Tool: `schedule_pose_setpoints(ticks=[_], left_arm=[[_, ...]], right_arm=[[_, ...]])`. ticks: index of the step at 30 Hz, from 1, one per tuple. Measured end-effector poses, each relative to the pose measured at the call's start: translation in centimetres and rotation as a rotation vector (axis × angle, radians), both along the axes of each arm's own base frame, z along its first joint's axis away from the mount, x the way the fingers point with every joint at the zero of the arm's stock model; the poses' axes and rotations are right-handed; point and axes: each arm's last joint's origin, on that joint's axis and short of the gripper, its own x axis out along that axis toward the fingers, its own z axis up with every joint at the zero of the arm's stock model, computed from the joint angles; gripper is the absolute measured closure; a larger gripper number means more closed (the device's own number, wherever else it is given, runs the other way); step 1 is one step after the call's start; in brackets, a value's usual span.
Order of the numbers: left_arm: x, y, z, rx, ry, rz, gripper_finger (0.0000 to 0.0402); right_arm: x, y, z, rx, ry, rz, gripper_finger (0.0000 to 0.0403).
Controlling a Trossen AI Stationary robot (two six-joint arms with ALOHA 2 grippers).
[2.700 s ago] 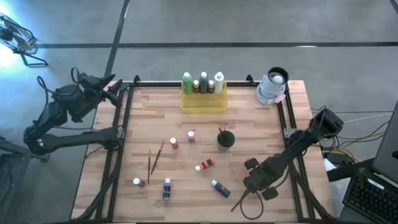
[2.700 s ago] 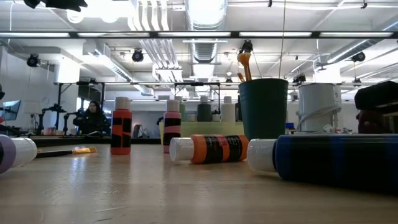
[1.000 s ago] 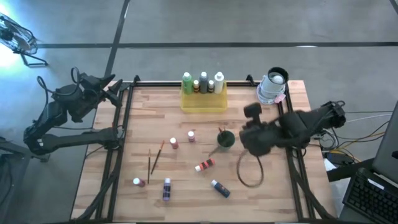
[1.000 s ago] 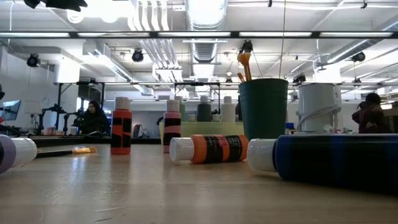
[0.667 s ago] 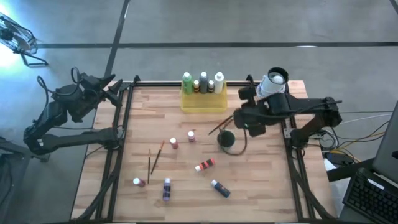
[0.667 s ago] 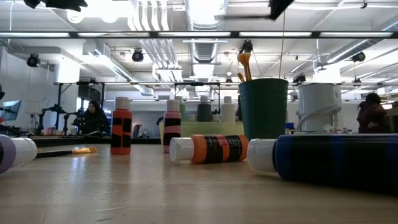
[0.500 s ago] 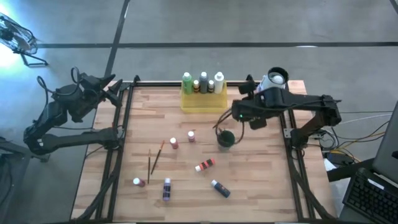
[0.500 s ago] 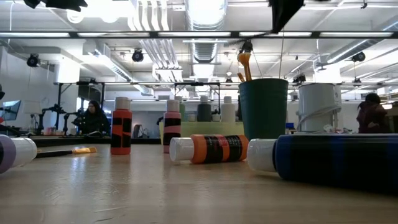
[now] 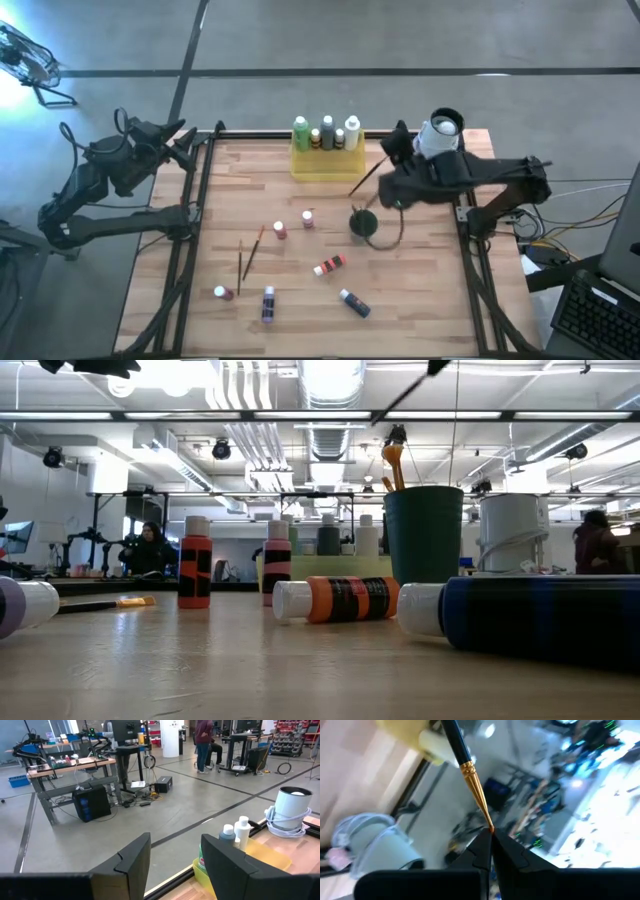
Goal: Pick & Place Paint Supplies
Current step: Put the gold paint brush into the green cup
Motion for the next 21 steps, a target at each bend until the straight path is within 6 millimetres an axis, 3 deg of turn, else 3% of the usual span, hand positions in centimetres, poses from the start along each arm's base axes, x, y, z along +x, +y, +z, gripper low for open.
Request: schedule_pose_setpoints(ticks=[5, 8, 11, 21], left_arm=[[0.0, 0.0, 0.0, 0.001, 0.0, 0.002, 0.022], [0.0, 0.0, 0.0, 0.001, 0.0, 0.002, 0.022], [0.0, 0.0, 0.0, 0.0, 0.0, 0.002, 0.022], [0.0, 0.0, 0.0, 0.0, 0.0, 0.001, 0.022]], right_arm=[[-0.8, 4.2, 0.8, -0.129, -0.043, 0.139, 0.0395], [-1.2, 5.7, 0.7, -0.258, -0.063, 0.167, 0.0395], [-1.5, 6.4, 0.4, -0.347, -0.065, 0.18, 0.0395], [-1.7, 7.1, -2.0, -0.356, -0.01, 0.211, 0.0395]])
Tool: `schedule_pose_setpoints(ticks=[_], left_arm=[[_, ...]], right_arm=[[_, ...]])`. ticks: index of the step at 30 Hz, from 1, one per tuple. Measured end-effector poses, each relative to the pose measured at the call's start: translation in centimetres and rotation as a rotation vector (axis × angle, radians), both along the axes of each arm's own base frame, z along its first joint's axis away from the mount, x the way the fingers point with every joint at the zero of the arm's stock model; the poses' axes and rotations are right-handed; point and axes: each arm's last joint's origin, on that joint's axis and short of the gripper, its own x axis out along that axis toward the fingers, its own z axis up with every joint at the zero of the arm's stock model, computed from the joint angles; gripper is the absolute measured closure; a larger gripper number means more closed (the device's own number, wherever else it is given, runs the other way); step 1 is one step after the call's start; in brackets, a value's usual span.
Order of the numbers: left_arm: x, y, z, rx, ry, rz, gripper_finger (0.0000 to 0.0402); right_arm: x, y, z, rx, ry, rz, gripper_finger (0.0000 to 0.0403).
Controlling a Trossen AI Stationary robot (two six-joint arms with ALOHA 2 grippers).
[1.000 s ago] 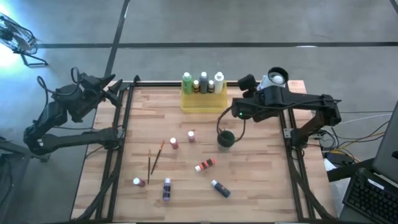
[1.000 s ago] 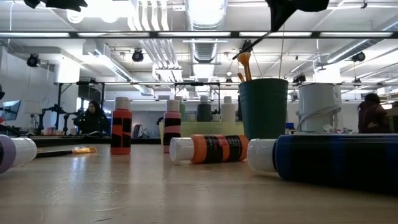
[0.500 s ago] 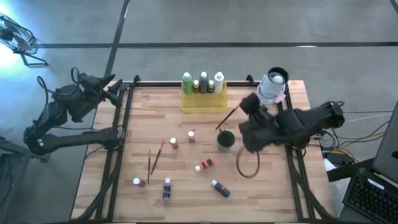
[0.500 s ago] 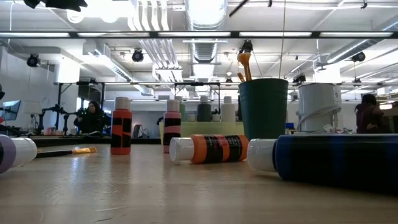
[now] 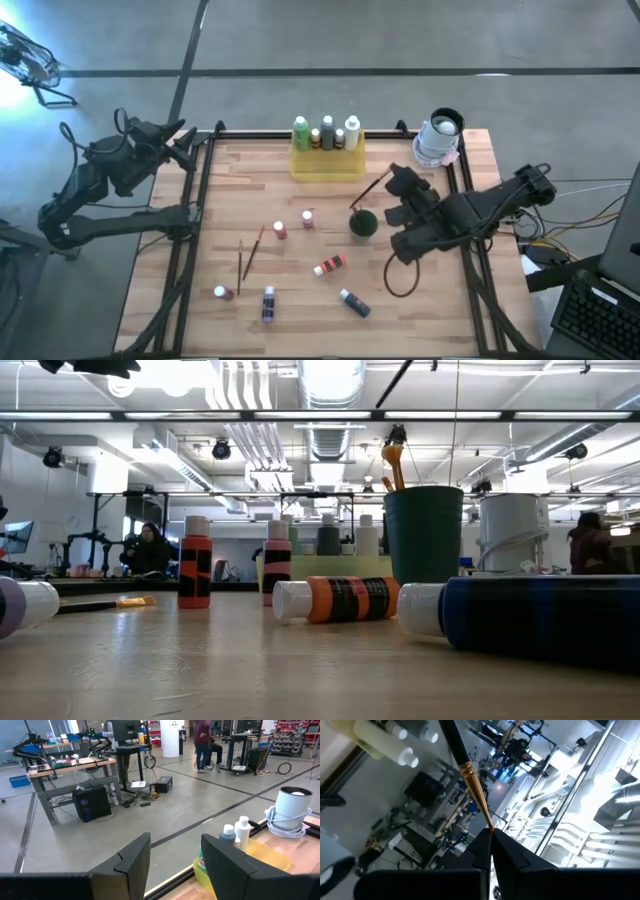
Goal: Pick & Place Paint Supplies
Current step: Put the gold paint brush into the green cup
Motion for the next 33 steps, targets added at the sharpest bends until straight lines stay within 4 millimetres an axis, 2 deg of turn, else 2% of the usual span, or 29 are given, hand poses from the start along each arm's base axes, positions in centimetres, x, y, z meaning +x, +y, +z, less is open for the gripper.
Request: schedule_pose_setpoints(ticks=[9, 17, 23, 26, 28, 31, 33], left_arm=[[0.0, 0.0, 0.0, -0.001, 0.0, -0.002, 0.022], [0.0, 0.0, 0.0, 0.0, 0.0, -0.002, 0.022], [0.1, 0.0, 0.0, 0.001, -0.003, -0.002, 0.022], [0.6, 0.1, 0.2, -0.071, -0.113, -0.022, 0.022], [1.5, 0.1, 0.6, -0.135, -0.224, -0.12, 0.022], [4.0, -0.1, 1.6, -0.184, -0.309, -0.468, 0.022], [6.6, -0.1, 2.2, -0.243, -0.367, -0.718, 0.022]], right_arm=[[-1.8, -1.0, 1.6, 0.038, -0.07, -0.008, 0.0395], [-1.9, -1.0, 2.9, 0.179, -0.065, 0.025, 0.0395], [-2.0, -1.1, 3.7, 0.209, -0.104, 0.026, 0.0395], [-1.9, -1.0, 3.9, 0.213, -0.127, 0.021, 0.0395], [-1.8, -1.0, 3.9, 0.184, -0.129, 0.019, 0.0395], [-1.6, -0.9, 3.9, 0.137, -0.12, 0.015, 0.0395], [-1.3, -0.8, 3.7, 0.127, -0.109, 0.017, 0.0395]])
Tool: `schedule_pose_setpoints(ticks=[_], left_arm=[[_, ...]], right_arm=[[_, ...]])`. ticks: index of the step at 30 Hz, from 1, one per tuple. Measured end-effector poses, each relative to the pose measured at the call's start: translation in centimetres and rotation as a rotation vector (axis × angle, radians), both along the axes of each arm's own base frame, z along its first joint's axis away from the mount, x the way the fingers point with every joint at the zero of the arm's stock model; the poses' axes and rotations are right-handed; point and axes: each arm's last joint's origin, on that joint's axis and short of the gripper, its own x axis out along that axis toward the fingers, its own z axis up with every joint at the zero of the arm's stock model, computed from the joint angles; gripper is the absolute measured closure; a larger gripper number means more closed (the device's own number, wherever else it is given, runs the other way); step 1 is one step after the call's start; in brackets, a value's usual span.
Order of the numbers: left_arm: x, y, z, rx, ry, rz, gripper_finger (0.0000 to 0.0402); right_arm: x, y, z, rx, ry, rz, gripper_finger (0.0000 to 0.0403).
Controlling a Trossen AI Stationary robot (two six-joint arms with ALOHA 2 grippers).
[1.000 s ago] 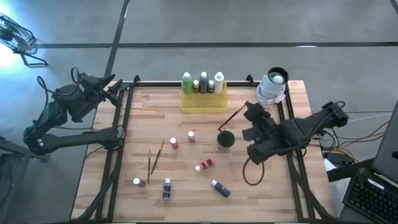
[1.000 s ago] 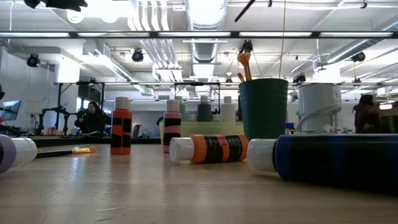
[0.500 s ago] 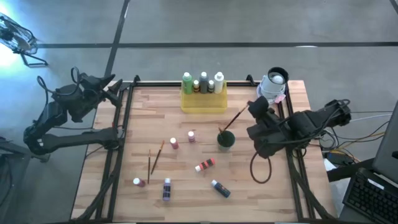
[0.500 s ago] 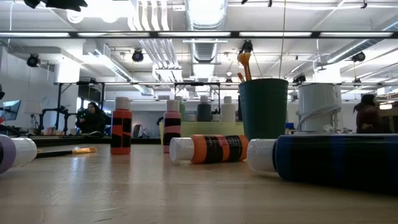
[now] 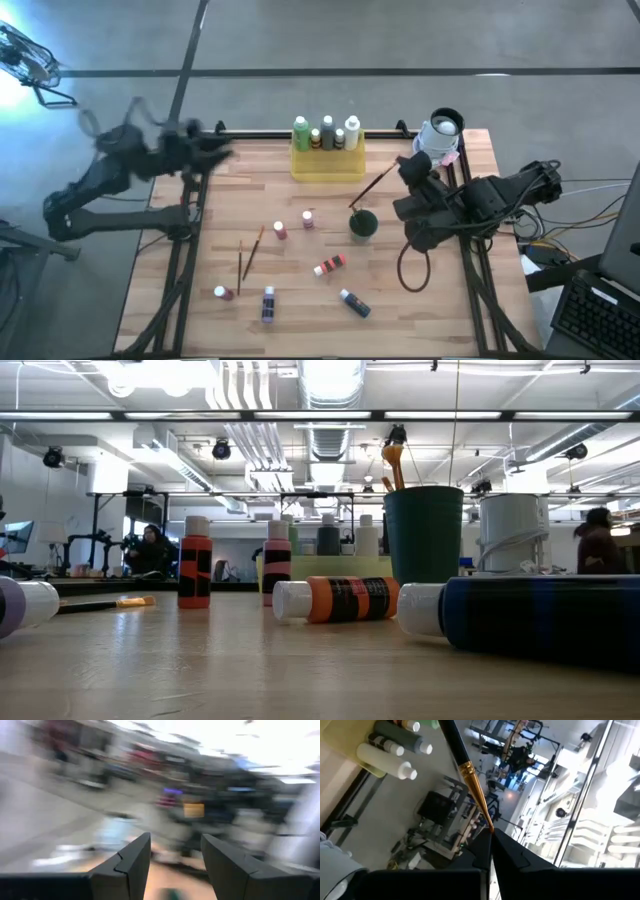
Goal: Pick & Place Paint Supplies
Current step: Put the gold paint brush into the green cup
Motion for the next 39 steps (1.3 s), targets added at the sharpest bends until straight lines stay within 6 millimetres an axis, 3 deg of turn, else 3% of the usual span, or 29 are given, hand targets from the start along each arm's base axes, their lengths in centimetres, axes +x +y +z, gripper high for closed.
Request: schedule_pose_setpoints(ticks=[4, 9, 18, 24, 29, 39], left_arm=[[5.8, 0.8, -0.7, -0.14, 0.053, -0.257, 0.022], [11.9, 2.0, -2.5, -0.254, 0.2, -0.387, 0.022], [18.1, 3.3, -1.4, -0.288, 0.215, -0.615, 0.022], [20.4, 3.7, 0.4, -0.267, 0.171, -0.749, 0.022], [22.1, 4.0, 0.2, -0.282, 0.189, -0.782, 0.022], [23.1, 4.3, -0.4, -0.301, 0.201, -0.792, 0.022]], right_arm=[[0.7, 0.4, -0.3, -0.025, 0.038, 0.019, 0.0395], [1.5, 0.7, -0.4, -0.031, 0.038, 0.032, 0.0395], [3.5, 1.7, -0.2, -0.042, 0.019, 0.088, 0.0395], [4.1, 2.0, -0.1, -0.044, 0.014, 0.11, 0.0395], [4.1, 2.0, -0.1, -0.044, 0.014, 0.11, 0.0395], [4.2, 2.0, -0.1, -0.043, 0.007, 0.107, 0.0395]])
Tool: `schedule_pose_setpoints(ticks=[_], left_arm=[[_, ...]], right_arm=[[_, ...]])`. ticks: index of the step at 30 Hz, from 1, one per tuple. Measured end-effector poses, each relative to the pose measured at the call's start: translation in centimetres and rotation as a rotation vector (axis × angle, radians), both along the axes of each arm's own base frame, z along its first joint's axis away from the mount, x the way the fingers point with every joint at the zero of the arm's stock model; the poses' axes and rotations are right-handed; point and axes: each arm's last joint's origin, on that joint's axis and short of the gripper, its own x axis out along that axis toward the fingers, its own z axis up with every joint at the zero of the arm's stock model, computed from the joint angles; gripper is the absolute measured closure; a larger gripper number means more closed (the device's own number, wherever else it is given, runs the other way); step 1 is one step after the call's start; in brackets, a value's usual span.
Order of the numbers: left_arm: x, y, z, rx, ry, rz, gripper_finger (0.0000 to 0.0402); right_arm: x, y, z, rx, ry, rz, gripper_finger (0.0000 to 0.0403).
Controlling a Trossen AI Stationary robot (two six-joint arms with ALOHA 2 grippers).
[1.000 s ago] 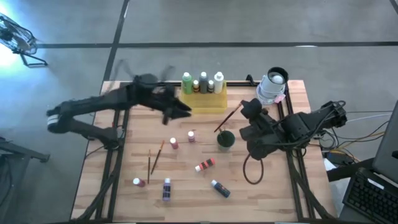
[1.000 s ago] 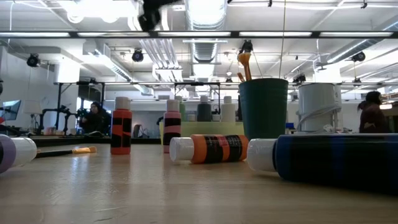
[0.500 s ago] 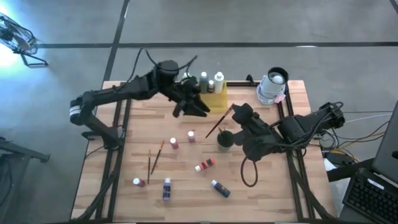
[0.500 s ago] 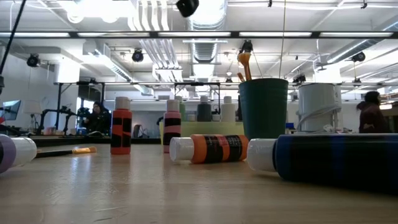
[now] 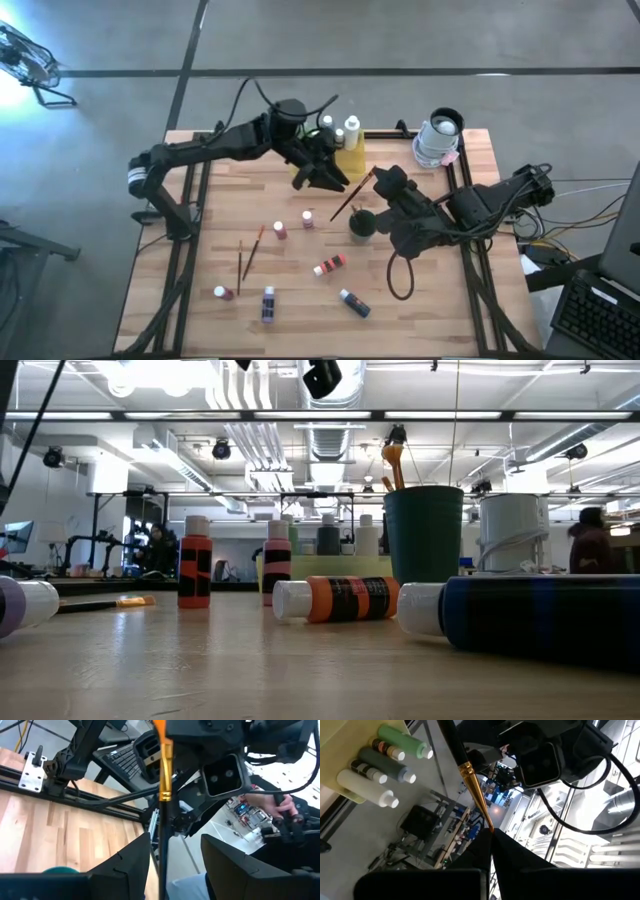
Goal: Pick & Place Paint Supplies
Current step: Put the gold paint brush into the green cup
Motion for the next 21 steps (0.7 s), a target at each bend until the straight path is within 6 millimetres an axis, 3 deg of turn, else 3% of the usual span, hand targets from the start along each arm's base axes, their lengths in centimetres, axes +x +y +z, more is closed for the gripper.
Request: schedule_pose_setpoints(ticks=[8, 21], left_arm=[[1.2, -0.4, -1.2, -0.015, 0.038, -0.016, 0.022], [1.6, -1.1, -1.6, -0.012, 0.043, -0.038, 0.0221]], right_arm=[[0.1, -0.1, 0.0, 0.001, -0.004, -0.004, 0.0395], [0.6, -0.9, 0.2, 0.009, -0.026, -0.03, 0.0395]])
